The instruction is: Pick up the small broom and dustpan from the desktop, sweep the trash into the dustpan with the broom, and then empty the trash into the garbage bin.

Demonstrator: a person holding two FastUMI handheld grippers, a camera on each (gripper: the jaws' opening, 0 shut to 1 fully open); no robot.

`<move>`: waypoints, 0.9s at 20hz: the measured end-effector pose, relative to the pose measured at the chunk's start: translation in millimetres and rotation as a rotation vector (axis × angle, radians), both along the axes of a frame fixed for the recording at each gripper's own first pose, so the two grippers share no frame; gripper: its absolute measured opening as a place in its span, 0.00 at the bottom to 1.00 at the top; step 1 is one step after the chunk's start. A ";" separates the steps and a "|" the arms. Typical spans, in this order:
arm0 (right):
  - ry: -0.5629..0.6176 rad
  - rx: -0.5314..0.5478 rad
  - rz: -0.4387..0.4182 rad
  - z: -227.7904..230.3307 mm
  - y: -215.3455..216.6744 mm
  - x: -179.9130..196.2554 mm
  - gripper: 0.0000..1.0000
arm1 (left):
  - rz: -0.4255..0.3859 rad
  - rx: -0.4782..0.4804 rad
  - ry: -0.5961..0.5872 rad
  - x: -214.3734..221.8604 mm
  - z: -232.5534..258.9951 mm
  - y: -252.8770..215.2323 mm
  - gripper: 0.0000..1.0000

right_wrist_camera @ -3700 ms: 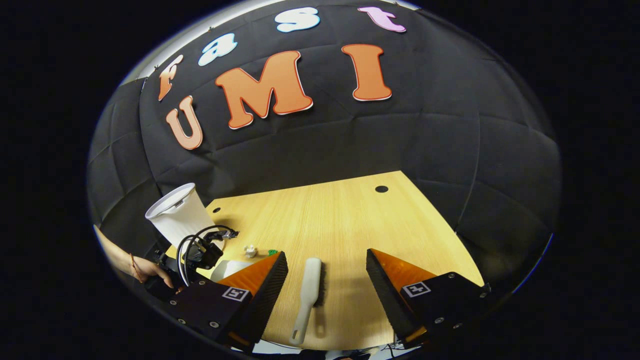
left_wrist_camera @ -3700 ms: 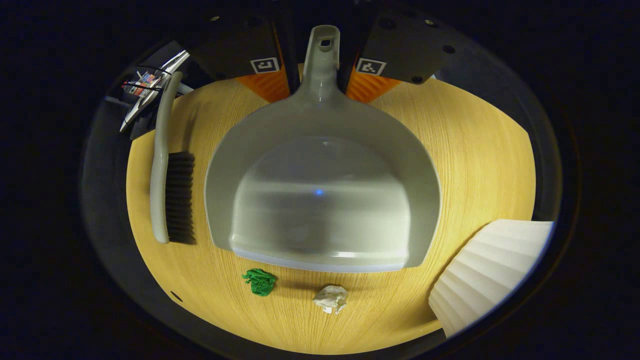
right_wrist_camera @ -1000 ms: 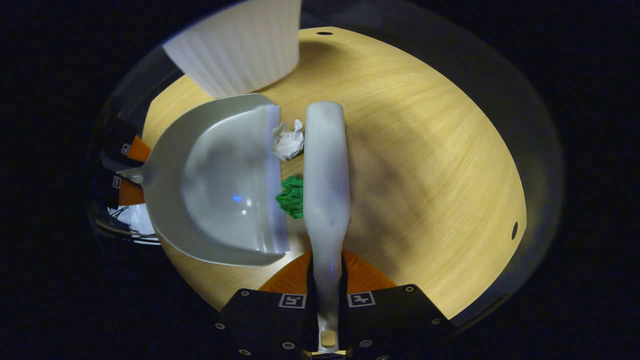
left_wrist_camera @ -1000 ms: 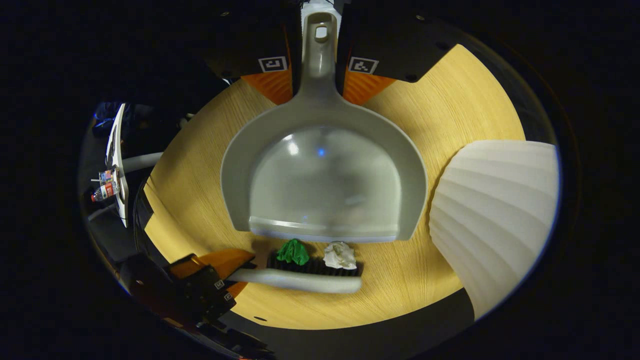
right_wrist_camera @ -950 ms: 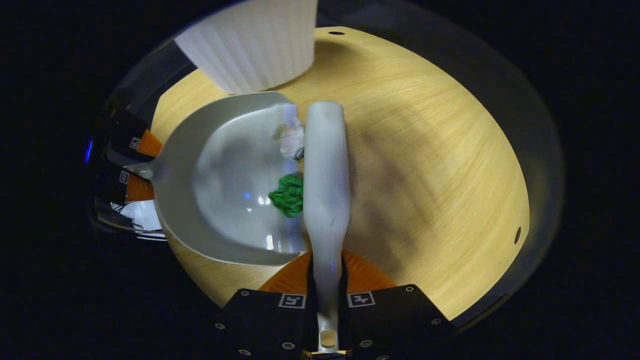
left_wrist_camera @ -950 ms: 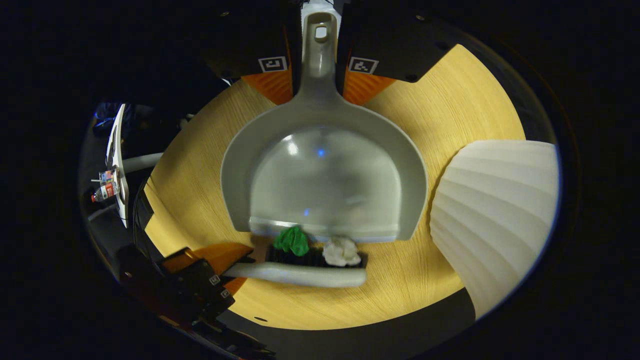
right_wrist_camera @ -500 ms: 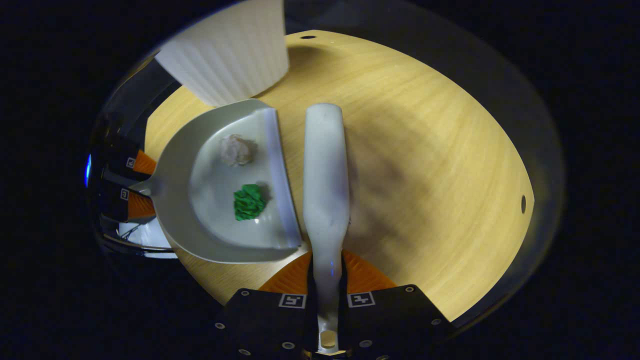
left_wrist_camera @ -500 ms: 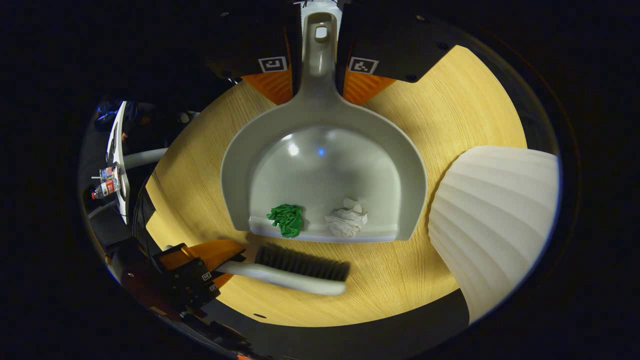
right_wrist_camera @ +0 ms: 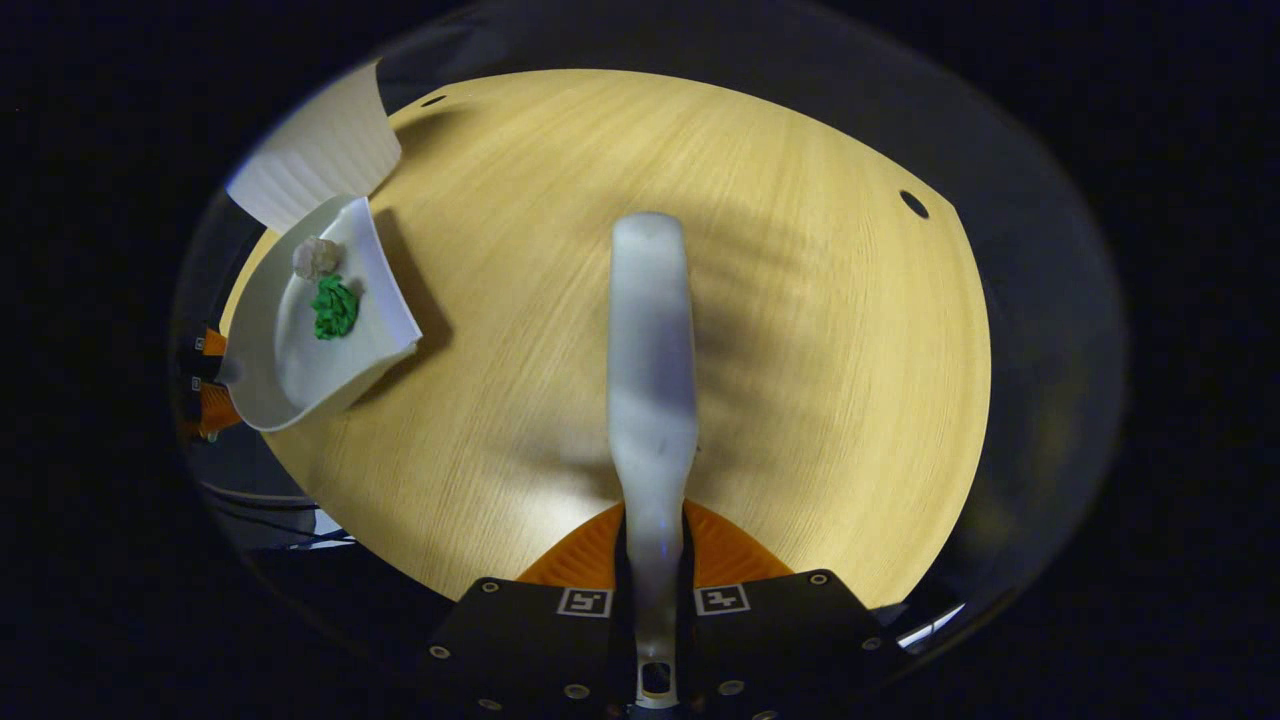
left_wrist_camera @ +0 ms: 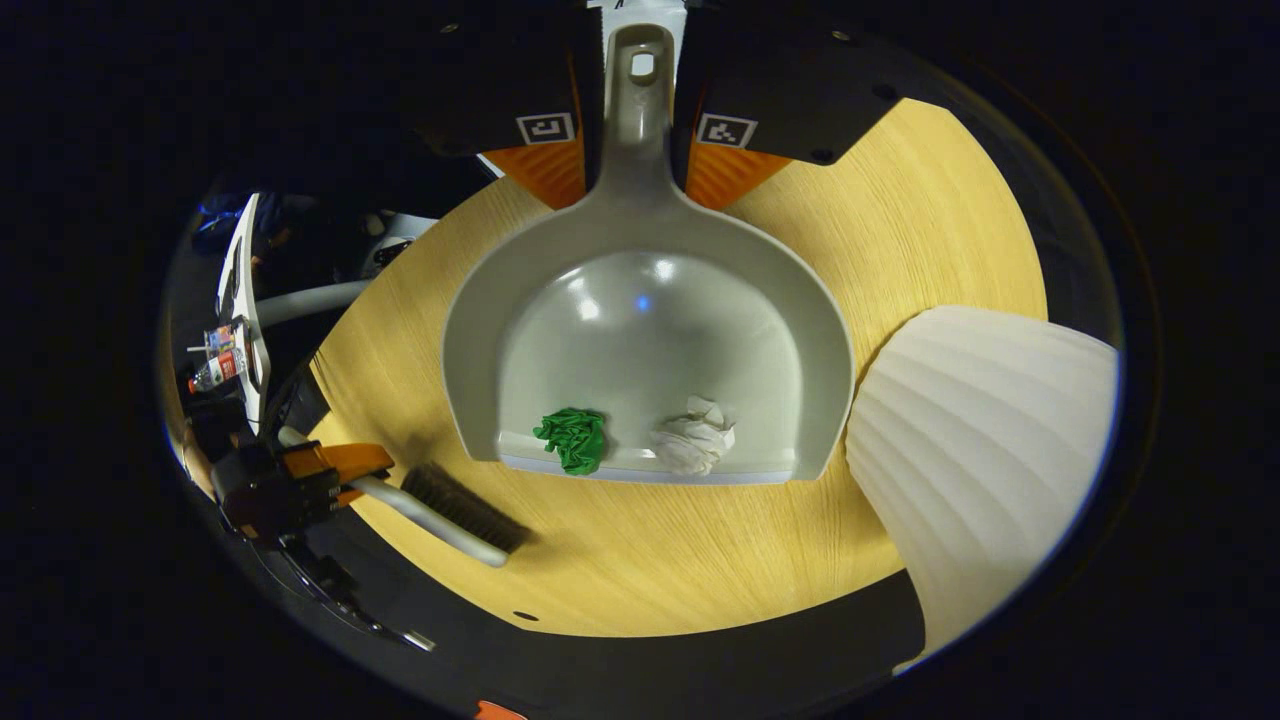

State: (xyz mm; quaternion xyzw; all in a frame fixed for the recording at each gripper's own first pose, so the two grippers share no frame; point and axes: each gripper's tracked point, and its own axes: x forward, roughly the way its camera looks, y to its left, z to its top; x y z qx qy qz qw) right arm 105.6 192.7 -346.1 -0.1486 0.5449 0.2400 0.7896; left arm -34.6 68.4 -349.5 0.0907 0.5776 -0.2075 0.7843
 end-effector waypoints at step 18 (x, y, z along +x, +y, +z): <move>0.035 0.065 0.026 -4.5 -1.5 0.7 0.15 | -0.196 -0.023 -0.080 51.7 159.9 83.4 0.30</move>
